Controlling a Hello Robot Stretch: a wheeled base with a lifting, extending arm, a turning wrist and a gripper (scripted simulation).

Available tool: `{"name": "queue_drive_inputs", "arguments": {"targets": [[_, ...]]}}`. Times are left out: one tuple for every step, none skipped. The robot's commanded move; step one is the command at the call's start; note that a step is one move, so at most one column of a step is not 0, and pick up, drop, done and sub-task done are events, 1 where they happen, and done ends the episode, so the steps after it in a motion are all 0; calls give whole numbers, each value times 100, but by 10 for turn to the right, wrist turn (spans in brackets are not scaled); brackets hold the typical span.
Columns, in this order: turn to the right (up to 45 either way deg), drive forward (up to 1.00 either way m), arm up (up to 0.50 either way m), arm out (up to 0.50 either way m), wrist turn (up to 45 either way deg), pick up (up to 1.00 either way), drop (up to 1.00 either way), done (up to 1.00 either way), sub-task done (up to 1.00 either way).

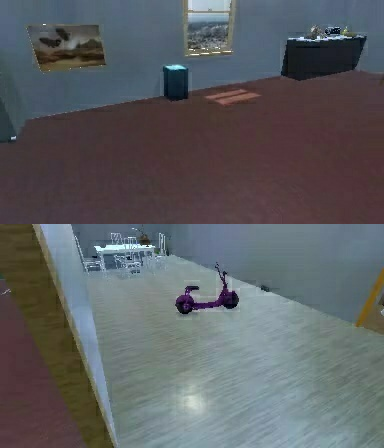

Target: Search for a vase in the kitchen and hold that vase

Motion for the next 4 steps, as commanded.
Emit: {"name": "queue_drive_inputs", "arguments": {"targets": [[0, 50, 0, 0, 0, 0, 0, 0, 0], [360, 0, 0, 0, 0, 0, 0, 0, 0], [0, 100, 0, 0, 0, 0, 0, 0, 0], [0, 100, 0, 0, 0, 0, 0, 0, 0]]}}
